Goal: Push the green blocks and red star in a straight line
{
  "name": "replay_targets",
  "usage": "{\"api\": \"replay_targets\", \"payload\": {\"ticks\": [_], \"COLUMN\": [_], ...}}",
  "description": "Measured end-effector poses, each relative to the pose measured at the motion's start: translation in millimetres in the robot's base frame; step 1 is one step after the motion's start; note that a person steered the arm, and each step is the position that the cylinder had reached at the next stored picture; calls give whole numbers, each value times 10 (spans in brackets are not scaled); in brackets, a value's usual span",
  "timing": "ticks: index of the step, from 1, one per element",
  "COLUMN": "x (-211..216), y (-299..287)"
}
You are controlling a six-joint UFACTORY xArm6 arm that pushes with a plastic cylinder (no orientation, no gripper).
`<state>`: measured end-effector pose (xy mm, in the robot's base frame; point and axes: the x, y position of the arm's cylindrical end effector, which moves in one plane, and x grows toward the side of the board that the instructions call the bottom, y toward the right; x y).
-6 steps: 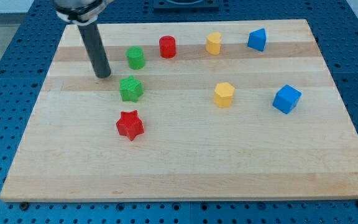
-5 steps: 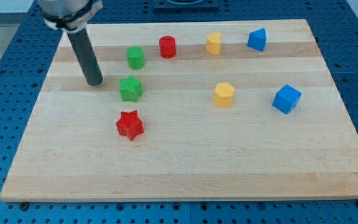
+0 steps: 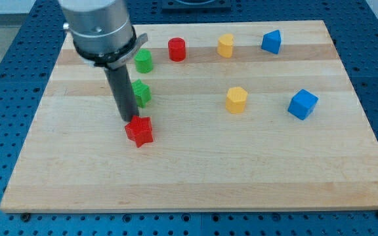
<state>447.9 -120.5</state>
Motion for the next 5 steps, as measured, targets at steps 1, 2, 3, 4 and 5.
{"api": "replay_targets", "payload": {"ticks": [1,2,3,4,5], "x": [-41,-111,-107,180,173], "y": [13,51,60,-89,-160]}}
